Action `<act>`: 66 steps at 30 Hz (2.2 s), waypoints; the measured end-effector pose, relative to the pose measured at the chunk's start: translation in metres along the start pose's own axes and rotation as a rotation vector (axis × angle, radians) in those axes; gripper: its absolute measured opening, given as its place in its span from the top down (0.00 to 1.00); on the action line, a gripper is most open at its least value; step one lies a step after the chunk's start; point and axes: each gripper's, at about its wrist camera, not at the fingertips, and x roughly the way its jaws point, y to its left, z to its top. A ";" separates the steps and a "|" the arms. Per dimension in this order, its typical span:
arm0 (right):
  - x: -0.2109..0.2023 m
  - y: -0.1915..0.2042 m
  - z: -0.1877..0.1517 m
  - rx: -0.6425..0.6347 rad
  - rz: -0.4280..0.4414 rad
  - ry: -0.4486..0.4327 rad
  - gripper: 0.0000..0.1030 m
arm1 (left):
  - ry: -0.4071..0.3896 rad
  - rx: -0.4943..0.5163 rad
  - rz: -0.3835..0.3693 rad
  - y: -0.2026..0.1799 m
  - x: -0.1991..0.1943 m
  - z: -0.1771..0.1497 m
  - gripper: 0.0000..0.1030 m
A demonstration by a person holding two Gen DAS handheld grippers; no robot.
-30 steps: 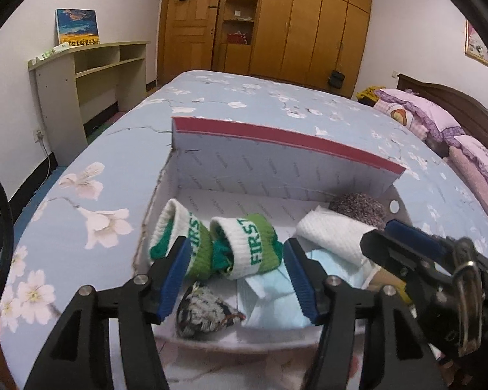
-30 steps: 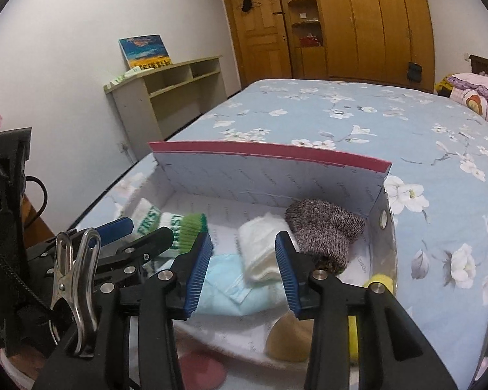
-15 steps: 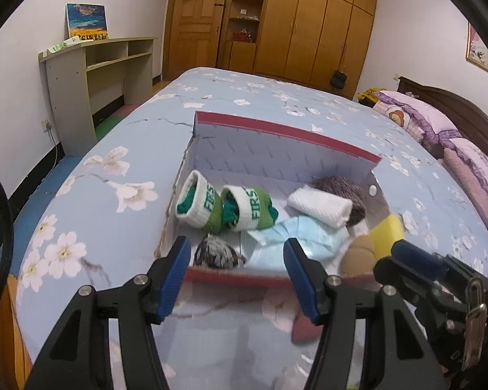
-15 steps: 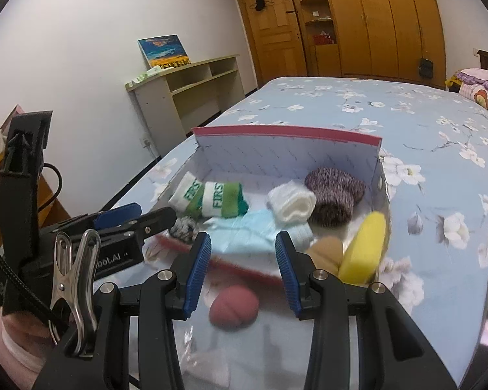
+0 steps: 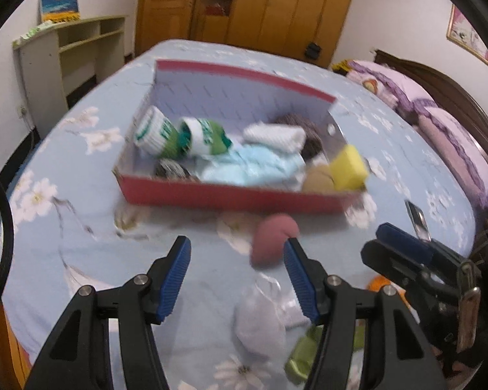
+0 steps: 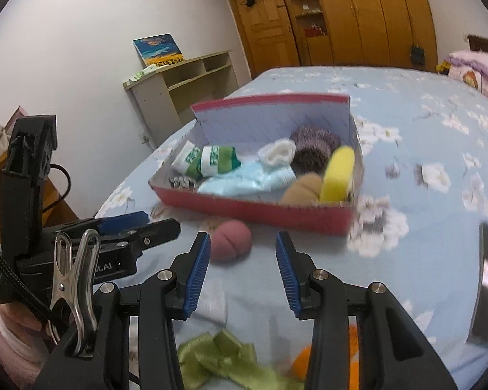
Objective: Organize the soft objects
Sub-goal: 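Withdraw both tools back toward the remaining items on the bed, then grasp the white mesh bag with the left tool and lift it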
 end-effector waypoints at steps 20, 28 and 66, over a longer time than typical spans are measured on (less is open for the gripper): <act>-0.002 -0.022 -0.038 0.056 0.008 0.029 0.59 | 0.111 -0.008 -0.044 -0.009 0.023 -0.050 0.39; 0.002 -0.036 -0.043 0.118 0.004 0.029 0.59 | 0.091 -0.020 -0.089 -0.015 0.026 -0.051 0.40; 0.036 0.007 -0.032 -0.024 -0.036 0.131 0.59 | -0.062 -0.156 0.124 0.065 0.008 -0.046 0.71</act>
